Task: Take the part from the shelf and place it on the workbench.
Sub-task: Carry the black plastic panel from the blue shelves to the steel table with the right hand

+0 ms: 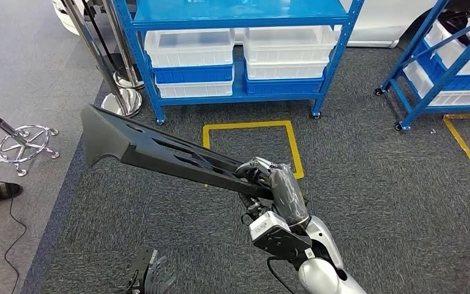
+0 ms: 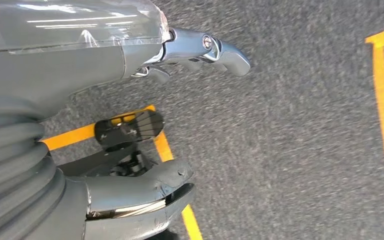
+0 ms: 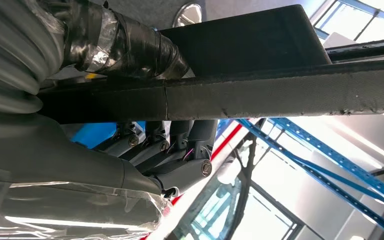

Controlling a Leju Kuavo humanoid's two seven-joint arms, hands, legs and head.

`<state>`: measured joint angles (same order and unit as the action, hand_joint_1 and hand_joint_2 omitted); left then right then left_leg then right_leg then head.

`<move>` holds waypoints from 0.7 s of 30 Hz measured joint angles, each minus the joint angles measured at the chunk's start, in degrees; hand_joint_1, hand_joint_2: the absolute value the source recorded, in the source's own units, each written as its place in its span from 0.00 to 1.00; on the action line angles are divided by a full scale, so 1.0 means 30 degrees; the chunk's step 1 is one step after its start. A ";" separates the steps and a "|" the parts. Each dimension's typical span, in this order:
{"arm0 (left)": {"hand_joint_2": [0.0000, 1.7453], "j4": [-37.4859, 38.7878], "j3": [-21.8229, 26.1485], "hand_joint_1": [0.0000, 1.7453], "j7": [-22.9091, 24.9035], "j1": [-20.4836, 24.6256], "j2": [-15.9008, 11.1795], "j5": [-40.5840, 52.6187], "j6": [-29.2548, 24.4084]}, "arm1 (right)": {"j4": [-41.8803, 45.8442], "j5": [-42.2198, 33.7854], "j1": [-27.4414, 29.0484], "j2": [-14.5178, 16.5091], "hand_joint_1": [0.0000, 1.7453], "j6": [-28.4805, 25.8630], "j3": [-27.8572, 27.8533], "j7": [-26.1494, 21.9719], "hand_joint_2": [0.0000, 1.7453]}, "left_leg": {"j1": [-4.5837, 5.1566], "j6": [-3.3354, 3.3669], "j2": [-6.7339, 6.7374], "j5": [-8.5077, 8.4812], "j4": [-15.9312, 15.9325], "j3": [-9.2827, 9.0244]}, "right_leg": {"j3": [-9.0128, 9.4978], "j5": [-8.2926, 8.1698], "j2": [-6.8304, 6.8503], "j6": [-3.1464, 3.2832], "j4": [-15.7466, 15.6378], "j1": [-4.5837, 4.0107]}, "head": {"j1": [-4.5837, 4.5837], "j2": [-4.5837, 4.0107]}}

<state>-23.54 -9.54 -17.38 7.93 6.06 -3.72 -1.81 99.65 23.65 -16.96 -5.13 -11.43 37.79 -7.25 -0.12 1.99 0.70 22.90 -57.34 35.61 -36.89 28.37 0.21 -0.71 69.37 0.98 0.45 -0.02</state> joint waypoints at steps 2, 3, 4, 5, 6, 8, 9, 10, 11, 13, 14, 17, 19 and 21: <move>1.00 0.0009 -0.0036 0.00 -0.0004 0.0010 0.0011 0.0000 0.0020 | 0.0005 0.0013 -0.0025 0.0002 1.00 0.0007 0.0011 0.0015 1.00 | 0.0041 -0.0185 -0.0006 -0.0175 -0.0401 0.0501 | 0.1630 0.0275 -0.0005 0.0137 -0.2209 -0.0068 | 0.0007 0.0000; 1.00 0.0011 -0.0047 0.00 -0.0007 0.0014 0.0013 0.0000 0.0029 | 0.0009 0.0017 -0.0037 0.0002 1.00 0.0011 0.0016 0.0022 1.00 | 0.0065 -0.0298 -0.0008 -0.0266 -0.0528 0.0626 | 0.2043 0.0577 -0.0021 0.0229 -0.2889 -0.0106 | 0.0013 0.0002; 1.00 0.0014 -0.0056 0.00 -0.0007 0.0009 0.0013 0.0000 0.0035 | 0.0009 0.0020 -0.0038 0.0002 1.00 0.0015 0.0024 0.0029 1.00 | 0.0079 -0.0415 -0.0010 -0.0388 -0.0567 0.0692 | 0.2143 0.0668 -0.0042 0.0338 -0.3137 -0.0161 | 0.0014 0.0002; 1.00 0.0025 -0.0065 0.00 -0.0005 -0.0002 0.0009 0.0000 0.0040 | 0.0007 0.0022 -0.0036 0.0000 1.00 0.0015 0.0026 0.0036 1.00 | 0.0066 -0.0538 -0.0019 -0.0526 -0.0562 0.0737 | 0.2022 0.0541 -0.0043 0.0470 -0.3154 -0.0155 | 0.0018 0.0002; 1.00 0.0036 -0.0071 0.00 0.0000 -0.0012 0.0006 0.0000 0.0042 | 0.0005 0.0022 -0.0039 -0.0002 1.00 0.0016 0.0027 0.0042 1.00 | 0.0032 -0.0657 -0.0040 -0.0475 -0.0632 0.0837 | 0.1898 0.0367 -0.0020 0.0609 -0.3210 -0.0131 | 0.0016 0.0002; 1.00 0.0056 -0.0084 0.00 0.0007 -0.0039 0.0002 0.0000 0.0042 | 0.0003 0.0022 -0.0044 0.0007 1.00 0.0020 0.0031 0.0049 1.00 | -0.0045 -0.0895 -0.0084 0.0562 -0.1467 0.1246 | 0.1510 -0.0085 0.0036 0.0893 -0.3300 -0.0066 | 0.0029 0.0000; 1.00 0.0058 -0.0091 0.00 0.0009 -0.0045 0.0002 0.0000 0.0042 | 0.0004 0.0022 -0.0045 0.0013 1.00 0.0024 0.0033 0.0051 1.00 | -0.0095 -0.1007 -0.0095 0.1501 -0.2386 0.1537 | 0.1270 -0.0303 0.0052 0.0977 -0.3303 -0.0058 | 0.0036 0.0000; 1.00 0.0058 -0.0104 0.00 0.0009 -0.0048 0.0004 0.0000 0.0042 | 0.0002 0.0022 -0.0040 0.0018 1.00 0.0025 0.0035 0.0053 1.00 | -0.0128 -0.1105 -0.0094 0.2417 -0.3549 0.1827 | 0.1001 -0.0511 0.0052 0.1022 -0.3300 -0.0065 | 0.0042 0.0000; 1.00 0.0060 -0.0126 0.00 0.0009 -0.0052 0.0004 0.0000 0.0042 | 0.0000 0.0022 -0.0031 0.0020 1.00 0.0027 0.0038 0.0053 1.00 | -0.0159 -0.1180 -0.0093 0.3044 -0.4684 0.2025 | 0.0724 -0.0720 0.0054 0.1026 -0.3289 -0.0078 | 0.0044 0.0000; 1.00 0.0064 -0.0186 0.00 0.0013 -0.0063 0.0005 0.0000 0.0042 | -0.0002 0.0022 -0.0018 0.0020 1.00 0.0033 0.0046 0.0055 1.00 | -0.0177 -0.1214 -0.0095 0.3093 -0.5688 0.1747 | 0.0157 -0.1138 0.0053 0.0994 -0.3256 -0.0096 | 0.0046 0.0000; 1.00 0.0066 -0.0215 0.00 0.0015 -0.0061 0.0005 0.0000 0.0042 | -0.0002 0.0022 -0.0017 0.0020 1.00 0.0035 0.0049 0.0055 1.00 | -0.0173 -0.1163 -0.0102 0.2653 -0.5223 0.1130 | -0.0098 -0.1336 0.0044 0.0961 -0.3242 -0.0103 | 0.0046 0.0000; 1.00 0.0066 -0.0251 0.00 0.0000 0.0042 -0.0002 0.0000 0.0042 | 0.0005 0.0027 -0.0027 0.0020 1.00 0.0038 0.0053 0.0058 1.00 | -0.0070 -0.0769 -0.0155 0.2089 -0.1437 -0.1745 | -0.0567 -0.1847 0.0023 0.0775 -0.3243 -0.0134 | 0.0042 0.0002; 1.00 0.0066 -0.0257 0.00 -0.0080 0.0107 -0.0009 -0.0026 0.0031 | 0.0009 0.0031 -0.0041 0.0022 1.00 0.0047 0.0058 0.0066 1.00 | 0.0080 -0.0498 -0.0175 0.2401 0.0052 -0.2559 | -0.0633 -0.2147 0.0054 0.0524 -0.3342 -0.0088 | 0.0040 0.0002; 1.00 0.0066 -0.0268 0.00 -0.0199 0.0105 -0.0005 -0.0071 -0.0004 | 0.0009 0.0031 -0.0040 0.0020 1.00 0.0055 0.0073 0.0082 1.00 | 0.0105 -0.0231 -0.0141 0.2121 0.0369 -0.2491 | -0.0631 -0.2409 0.0076 0.0240 -0.3491 -0.0037 | 0.0038 0.0000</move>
<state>-23.34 -10.34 -17.98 8.24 6.04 -3.93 -1.82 99.68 23.74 -17.08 -5.07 -11.27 38.01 -7.00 0.20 1.29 0.27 29.27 -56.24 28.13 -38.79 21.14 0.44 0.01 58.89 0.86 0.57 -0.02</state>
